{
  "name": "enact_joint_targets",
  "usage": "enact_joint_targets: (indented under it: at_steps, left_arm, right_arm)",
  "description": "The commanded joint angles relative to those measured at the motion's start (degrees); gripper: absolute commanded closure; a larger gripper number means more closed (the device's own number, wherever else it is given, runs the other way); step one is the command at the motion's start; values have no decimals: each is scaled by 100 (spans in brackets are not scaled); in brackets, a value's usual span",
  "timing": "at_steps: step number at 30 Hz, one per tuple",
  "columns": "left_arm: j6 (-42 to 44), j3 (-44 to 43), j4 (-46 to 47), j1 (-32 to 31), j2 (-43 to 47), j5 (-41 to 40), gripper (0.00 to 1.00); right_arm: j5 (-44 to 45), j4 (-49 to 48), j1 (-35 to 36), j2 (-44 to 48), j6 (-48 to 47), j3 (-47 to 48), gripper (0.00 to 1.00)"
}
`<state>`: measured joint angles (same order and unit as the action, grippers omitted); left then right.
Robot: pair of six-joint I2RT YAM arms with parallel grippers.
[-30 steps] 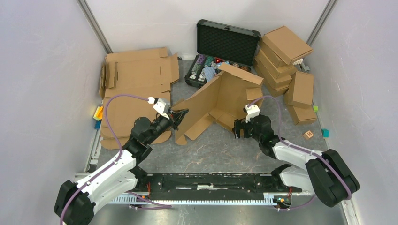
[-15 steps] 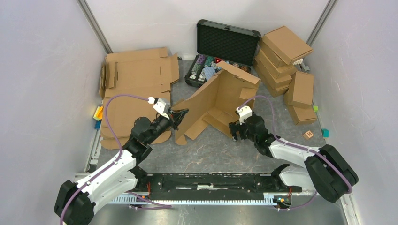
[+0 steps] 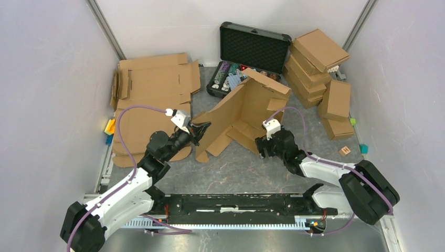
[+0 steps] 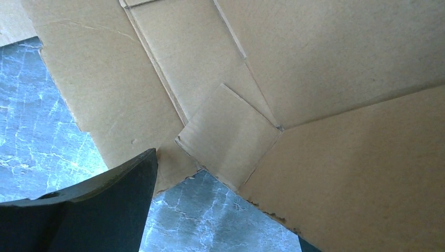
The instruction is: Fold the paper box
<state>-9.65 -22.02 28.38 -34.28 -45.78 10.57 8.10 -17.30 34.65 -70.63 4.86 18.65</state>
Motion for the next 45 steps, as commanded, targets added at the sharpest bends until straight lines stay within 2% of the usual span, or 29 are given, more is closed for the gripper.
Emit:
enact_joint_targets:
  at_steps: [1,5,15,34,41,45]
  left_arm:
    - [-342,-125,-301,-131,-93,294,98]
    - [-379,-117,-285,-158,-128,298,98]
    - [-417,-118,-275,-202,-124,297,98]
    - [-424,-127,-274,-237,-122,286,98]
    - [-450,-123,-281,-246,-73,245,98]
    - [-439,-175,-463,-246,-24,127,98]
  right_arm:
    - [11,-215,83,-9,70,74,7]
    - [-181,-395,85,88,316,36,2]
    - [81,-643,85,-79,1143,258,5]
    - [-617,-839,77,102,1293,152,2]
    - [66,-1191,75,342,1873,-73,2]
    - [375,-1047,77,366,1683,49,2]
